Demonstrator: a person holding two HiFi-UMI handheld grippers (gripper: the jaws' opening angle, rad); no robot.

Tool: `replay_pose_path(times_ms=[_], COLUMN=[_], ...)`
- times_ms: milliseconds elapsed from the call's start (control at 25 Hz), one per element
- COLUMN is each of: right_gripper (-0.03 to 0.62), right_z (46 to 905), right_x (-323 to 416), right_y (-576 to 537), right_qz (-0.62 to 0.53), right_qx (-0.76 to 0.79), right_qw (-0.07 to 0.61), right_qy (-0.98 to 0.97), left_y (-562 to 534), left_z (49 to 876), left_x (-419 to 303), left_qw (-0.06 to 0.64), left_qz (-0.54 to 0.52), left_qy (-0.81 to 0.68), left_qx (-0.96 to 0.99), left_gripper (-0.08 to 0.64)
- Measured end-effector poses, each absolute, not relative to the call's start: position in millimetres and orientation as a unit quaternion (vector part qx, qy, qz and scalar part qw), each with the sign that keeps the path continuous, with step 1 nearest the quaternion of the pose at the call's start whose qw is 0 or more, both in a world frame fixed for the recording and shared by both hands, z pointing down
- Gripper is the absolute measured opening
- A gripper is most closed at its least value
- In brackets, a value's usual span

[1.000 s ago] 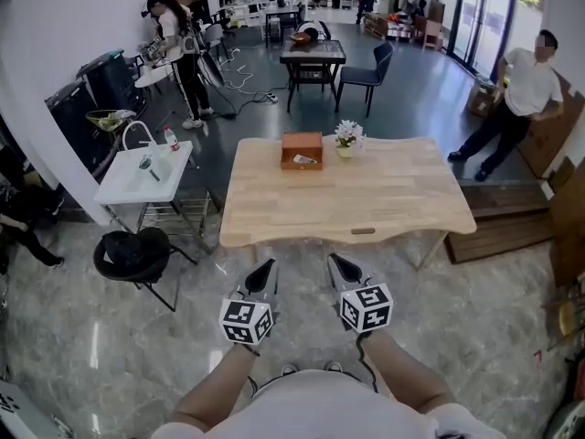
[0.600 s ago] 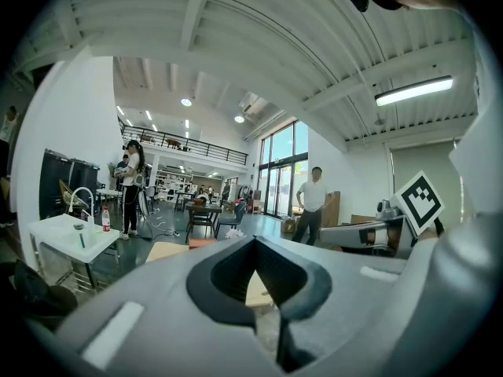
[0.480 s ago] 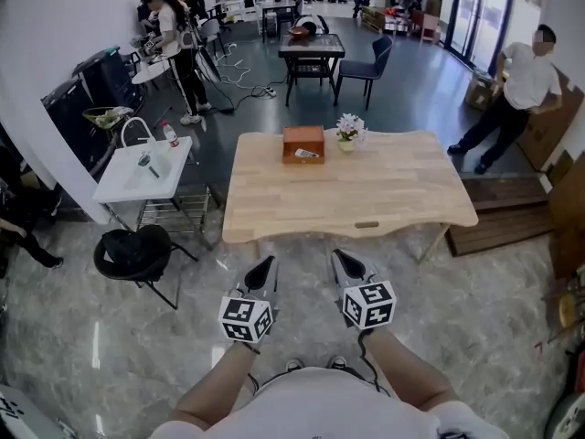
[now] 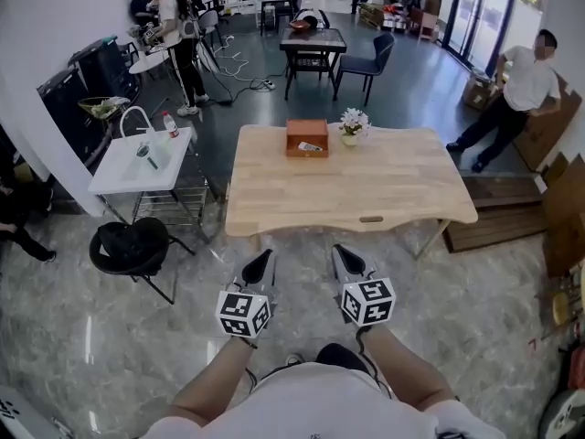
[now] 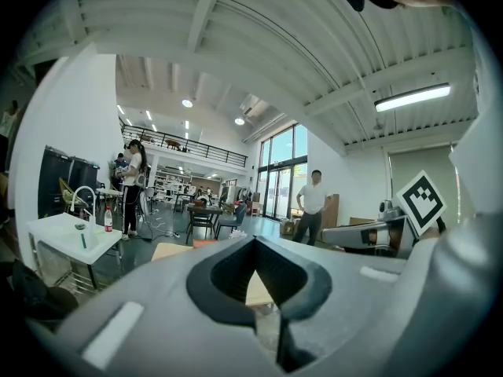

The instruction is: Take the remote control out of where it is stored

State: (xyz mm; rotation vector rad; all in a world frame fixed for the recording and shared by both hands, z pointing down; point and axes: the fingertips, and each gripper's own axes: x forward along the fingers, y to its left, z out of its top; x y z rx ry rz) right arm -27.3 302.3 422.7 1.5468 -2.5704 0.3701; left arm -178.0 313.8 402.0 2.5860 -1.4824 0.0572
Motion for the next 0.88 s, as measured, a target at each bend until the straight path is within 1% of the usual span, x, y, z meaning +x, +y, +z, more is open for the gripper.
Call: replay_pose_path(times_ms=[400,880], right_gripper=[0.028,0.028], right_z=[431,441], right_x=[-26,-22], right_y=[265,132], right_qz=[0.122,0.141], right_qx=[0.522,0.496], right_qw=[0.065,0.054], right_qy=[-0.842,-0.855], left_y=[274,148], left_z=[413,419], left_x=[-186,-170], left_qw=[0.089,0.095], left_qz=[0.015,0.025], left_qy=[-0.492,-0.509], left_qx=[0.866,0.855], left_gripper=[0.0,0.0])
